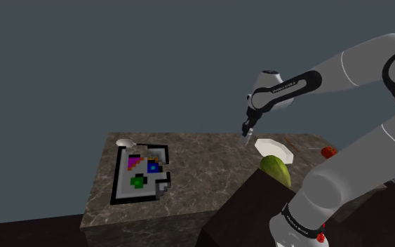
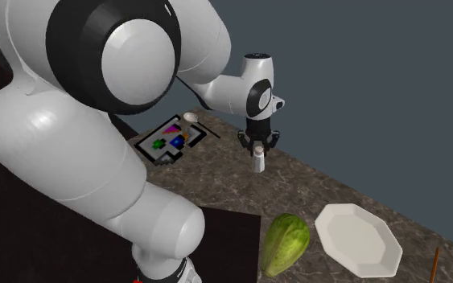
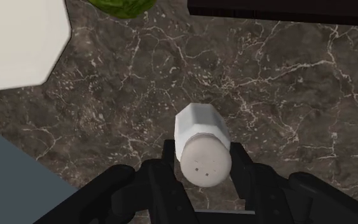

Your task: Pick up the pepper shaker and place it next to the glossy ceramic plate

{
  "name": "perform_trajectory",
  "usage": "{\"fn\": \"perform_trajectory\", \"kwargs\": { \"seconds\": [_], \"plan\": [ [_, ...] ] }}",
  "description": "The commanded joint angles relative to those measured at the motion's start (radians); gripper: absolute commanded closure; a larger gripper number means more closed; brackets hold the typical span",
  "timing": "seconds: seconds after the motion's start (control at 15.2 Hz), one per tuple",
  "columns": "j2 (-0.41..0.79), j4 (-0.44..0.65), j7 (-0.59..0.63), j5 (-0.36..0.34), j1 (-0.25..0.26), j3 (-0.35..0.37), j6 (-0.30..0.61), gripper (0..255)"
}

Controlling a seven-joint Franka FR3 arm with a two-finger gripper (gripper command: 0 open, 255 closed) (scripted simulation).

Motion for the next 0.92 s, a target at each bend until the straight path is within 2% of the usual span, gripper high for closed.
{"fn": "perform_trajectory", "kwargs": {
  "seconds": [0.0,0.46,0.86],
  "plan": [
    [-0.040,-0.038,-0.038,-0.020,-0.027,-0.028,0.003,255],
    [-0.149,-0.122,-0.198,-0.104,-0.141,-0.148,0.000,255],
    [-0.197,-0.142,-0.355,-0.172,-0.239,-0.266,-0.007,255]
  ]
}}
